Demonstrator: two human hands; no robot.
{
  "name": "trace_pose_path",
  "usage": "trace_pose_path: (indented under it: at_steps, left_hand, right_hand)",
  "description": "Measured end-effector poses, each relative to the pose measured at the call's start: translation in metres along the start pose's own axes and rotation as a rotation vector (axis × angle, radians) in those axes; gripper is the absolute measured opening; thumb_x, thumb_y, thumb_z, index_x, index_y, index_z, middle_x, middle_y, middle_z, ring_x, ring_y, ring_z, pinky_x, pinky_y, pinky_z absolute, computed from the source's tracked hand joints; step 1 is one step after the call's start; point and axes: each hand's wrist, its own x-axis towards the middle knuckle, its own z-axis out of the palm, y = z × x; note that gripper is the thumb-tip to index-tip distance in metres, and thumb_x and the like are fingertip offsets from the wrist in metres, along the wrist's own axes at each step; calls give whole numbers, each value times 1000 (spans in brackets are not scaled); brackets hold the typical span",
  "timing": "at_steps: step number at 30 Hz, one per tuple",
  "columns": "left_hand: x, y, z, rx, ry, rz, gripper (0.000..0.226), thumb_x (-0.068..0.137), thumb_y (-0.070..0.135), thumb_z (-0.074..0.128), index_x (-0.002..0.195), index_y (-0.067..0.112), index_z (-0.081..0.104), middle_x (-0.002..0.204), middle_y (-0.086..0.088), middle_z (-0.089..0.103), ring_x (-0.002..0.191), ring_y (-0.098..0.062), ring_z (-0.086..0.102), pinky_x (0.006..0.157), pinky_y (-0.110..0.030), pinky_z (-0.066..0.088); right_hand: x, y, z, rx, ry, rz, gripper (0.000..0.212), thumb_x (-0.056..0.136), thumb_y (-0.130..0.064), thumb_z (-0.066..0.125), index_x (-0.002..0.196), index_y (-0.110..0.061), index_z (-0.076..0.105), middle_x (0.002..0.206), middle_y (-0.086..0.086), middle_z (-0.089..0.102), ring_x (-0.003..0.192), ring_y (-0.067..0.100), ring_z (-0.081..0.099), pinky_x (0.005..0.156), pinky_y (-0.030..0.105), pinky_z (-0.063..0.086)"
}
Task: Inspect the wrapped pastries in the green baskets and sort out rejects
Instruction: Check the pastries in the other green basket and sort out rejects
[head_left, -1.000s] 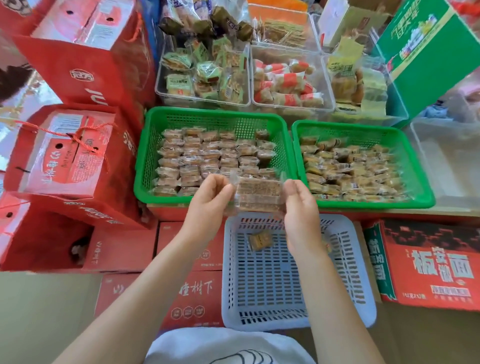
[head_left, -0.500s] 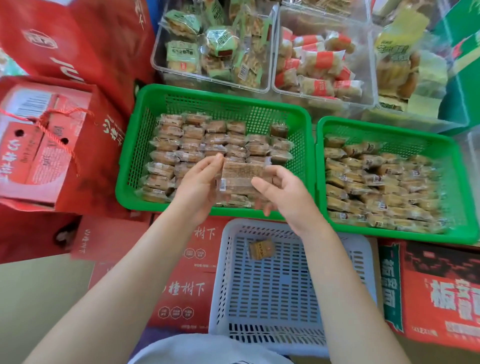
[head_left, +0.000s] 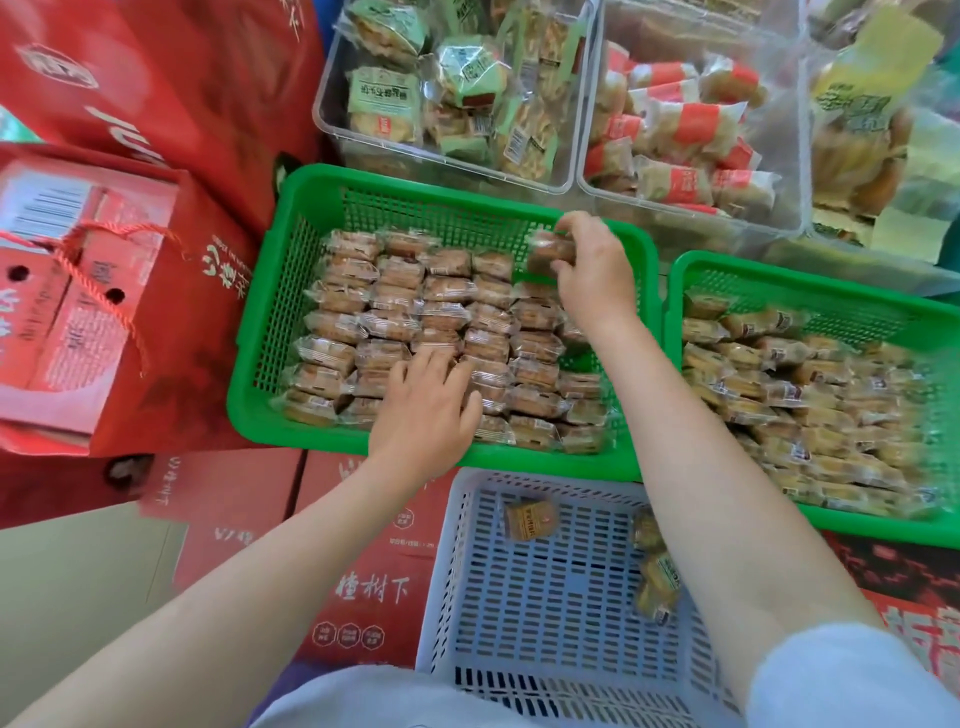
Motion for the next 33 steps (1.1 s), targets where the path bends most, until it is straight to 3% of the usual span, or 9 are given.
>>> trace_pose_path:
  at_steps: [3, 6, 11, 14, 17, 21, 24, 28, 33]
  left_hand:
    - [0, 0, 2, 16, -2, 4, 45, 103, 41, 34, 139, 19, 50, 151, -5, 42, 142, -24, 28, 114, -46, 24]
    - [0, -1, 3, 19, -4, -4, 45, 102, 42, 35, 138, 19, 51, 150, -5, 43, 141, -25, 30, 112, -46, 25]
    - [0, -2, 7, 29, 13, -2, 45, 101, 42, 37, 136, 19, 53, 147, -7, 47, 139, -26, 33, 110, -46, 28]
    - [0, -2, 7, 23, 27, -2, 44, 100, 40, 39, 135, 18, 54, 147, -7, 47, 137, -26, 36, 110, -46, 29]
    - [-1, -3, 8, 26, 37, 2, 44, 100, 40, 40, 134, 18, 55, 146, -8, 49, 136, -27, 38, 108, -46, 32]
    - [0, -3, 9, 29, 42, 6, 44, 100, 40, 39, 135, 18, 54, 145, -8, 49, 135, -27, 38, 109, -46, 31]
    - [-1, -3, 9, 29, 54, 8, 43, 100, 39, 40, 133, 17, 56, 143, -8, 51, 134, -27, 40, 108, -46, 32]
    - [-1, -2, 9, 29, 56, 8, 43, 100, 39, 39, 133, 18, 55, 143, -7, 50, 135, -27, 39, 109, -46, 31]
    - [-1, -1, 8, 27, 39, 11, 45, 100, 40, 36, 136, 18, 52, 148, -7, 45, 139, -26, 33, 111, -46, 27]
  right_hand:
    - [4, 6, 19, -62, -83, -3, 28, 92, 3, 54, 119, -5, 50, 114, 16, 61, 103, 33, 56, 82, 41, 47]
    - [6, 14, 33, -146, -100, -31, 17, 91, 5, 51, 107, -1, 55, 105, 16, 60, 96, 31, 55, 73, 36, 39]
    - [10, 21, 30, -445, -80, -68, 17, 92, -7, 57, 103, -2, 69, 123, 21, 53, 116, 39, 46, 85, 44, 38]
    - [11, 17, 21, -344, -40, -127, 14, 91, -10, 62, 100, -1, 68, 115, 19, 54, 109, 37, 49, 86, 45, 45]
    - [2, 14, 20, -229, -171, -134, 12, 91, -12, 67, 98, -2, 68, 102, 13, 55, 100, 33, 53, 83, 42, 50]
    - [-6, 11, 22, -396, -175, -75, 16, 89, 6, 59, 103, 3, 64, 108, 18, 51, 108, 35, 48, 77, 41, 43]
    - [-10, 6, 23, -444, -164, -52, 22, 85, 16, 51, 101, 3, 61, 108, 21, 50, 103, 36, 50, 70, 38, 37]
    - [-11, 8, 26, -245, -136, 109, 28, 89, 12, 45, 108, -3, 59, 109, 17, 52, 85, 30, 50, 70, 34, 38]
    - [-11, 4, 11, -75, -201, 185, 20, 98, 3, 36, 112, -7, 48, 103, 13, 52, 88, 29, 48, 73, 34, 35]
